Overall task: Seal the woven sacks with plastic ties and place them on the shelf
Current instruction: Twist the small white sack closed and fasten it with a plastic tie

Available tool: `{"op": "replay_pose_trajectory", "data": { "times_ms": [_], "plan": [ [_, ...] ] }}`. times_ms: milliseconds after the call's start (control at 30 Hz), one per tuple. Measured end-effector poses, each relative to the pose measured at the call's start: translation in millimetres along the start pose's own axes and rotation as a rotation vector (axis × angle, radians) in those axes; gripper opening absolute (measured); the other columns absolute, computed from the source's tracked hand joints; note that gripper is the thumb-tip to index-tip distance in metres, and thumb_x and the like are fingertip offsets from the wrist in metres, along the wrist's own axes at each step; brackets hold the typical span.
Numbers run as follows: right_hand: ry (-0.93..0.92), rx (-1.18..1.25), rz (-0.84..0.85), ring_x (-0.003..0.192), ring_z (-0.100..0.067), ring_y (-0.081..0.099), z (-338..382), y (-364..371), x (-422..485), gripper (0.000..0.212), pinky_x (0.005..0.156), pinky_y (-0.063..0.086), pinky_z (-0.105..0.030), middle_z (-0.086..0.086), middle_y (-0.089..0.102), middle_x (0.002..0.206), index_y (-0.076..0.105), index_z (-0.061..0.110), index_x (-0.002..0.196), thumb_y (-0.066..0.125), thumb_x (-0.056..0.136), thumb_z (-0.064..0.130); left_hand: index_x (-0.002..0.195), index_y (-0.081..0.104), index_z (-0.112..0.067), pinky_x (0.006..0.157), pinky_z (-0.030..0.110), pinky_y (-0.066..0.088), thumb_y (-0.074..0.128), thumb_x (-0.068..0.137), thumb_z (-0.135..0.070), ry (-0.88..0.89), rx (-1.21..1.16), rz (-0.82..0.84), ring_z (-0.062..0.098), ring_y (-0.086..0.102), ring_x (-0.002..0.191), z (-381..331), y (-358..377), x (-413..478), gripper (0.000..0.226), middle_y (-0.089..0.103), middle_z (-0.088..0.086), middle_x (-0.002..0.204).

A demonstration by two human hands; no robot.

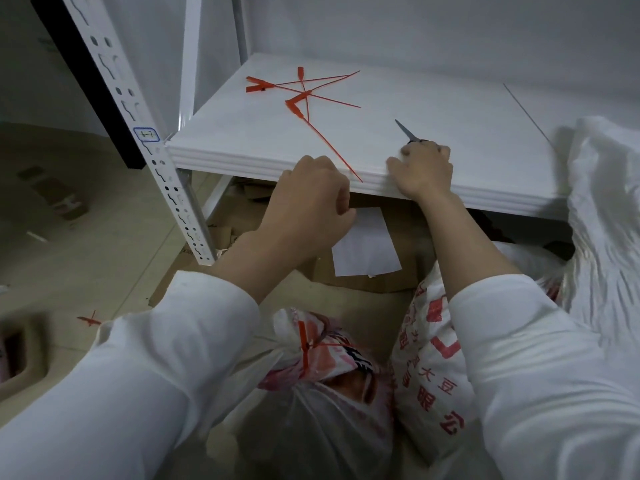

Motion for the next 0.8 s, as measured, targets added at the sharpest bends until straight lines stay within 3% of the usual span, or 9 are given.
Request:
{"op": "replay_pose_trajectory", "data": {
  "times_ms": [67,200,333,567,800],
  "plan": [
    [0.055,0.028,-0.098,0.117,-0.034,0.043,-1.8,-8.9,0.7,0.031,0.087,0.044,-0.040,-0.015,0.057,0.118,0.067,0.008,0.106,0.046,0.093,0.026,0.069,0.052,-0.019,0.082,0.028,0.042,0.064,0.087,-0.023,-0.003,0.000,-0.003,0.014,0.047,0.092,0.6,1.5,-1.4,0.022,0.056,0.002,0.094],
    [0.191,0.113,-0.214,0.106,-0.031,0.056,-12.3,-18.7,-0.8,0.022,0.083,0.052,-0.040,-0.014,0.057,0.116,0.066,0.005,0.106,0.055,0.092,0.019,0.071,0.054,-0.018,0.080,0.026,0.040,0.064,0.087,-0.023,0.011,0.011,0.007,0.014,0.048,0.091,-0.6,5.6,-3.5,0.020,0.058,0.003,0.095],
    [0.277,0.125,-0.220,0.112,-0.030,0.052,-24.4,-25.2,-4.8,0.026,0.083,0.050,-0.038,-0.014,0.059,0.117,0.058,0.004,0.114,0.056,0.093,0.018,0.073,0.055,-0.018,0.081,0.028,0.043,0.064,0.087,-0.023,0.037,0.025,0.031,0.015,0.049,0.093,-3.0,8.5,-7.3,0.018,0.058,0.003,0.096],
    [0.344,0.078,-0.225,0.117,-0.027,0.046,-30.1,-37.3,-16.7,0.024,0.073,0.044,-0.034,-0.012,0.065,0.107,0.062,0.009,0.108,0.067,0.088,0.021,0.076,0.056,-0.020,0.081,0.026,0.044,0.063,0.087,-0.025,0.056,0.079,0.070,0.014,0.048,0.098,0.8,12.2,-14.5,0.015,0.058,0.000,0.101],
    [0.374,0.121,-0.243,0.111,-0.027,0.055,-25.2,-42.8,-39.1,0.035,0.076,0.051,-0.034,-0.010,0.066,0.109,0.061,0.009,0.114,0.073,0.083,0.020,0.075,0.057,-0.020,0.082,0.030,0.050,0.064,0.087,-0.026,0.057,0.104,0.085,0.014,0.050,0.096,3.7,10.8,-21.8,0.015,0.057,0.000,0.100]
  ]
}}
Point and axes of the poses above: each hand's wrist, its own x-axis towards the middle knuckle, its own y-axis out of the palm, z = x × y, the point moved 5 cm from there along x, towards the middle knuckle
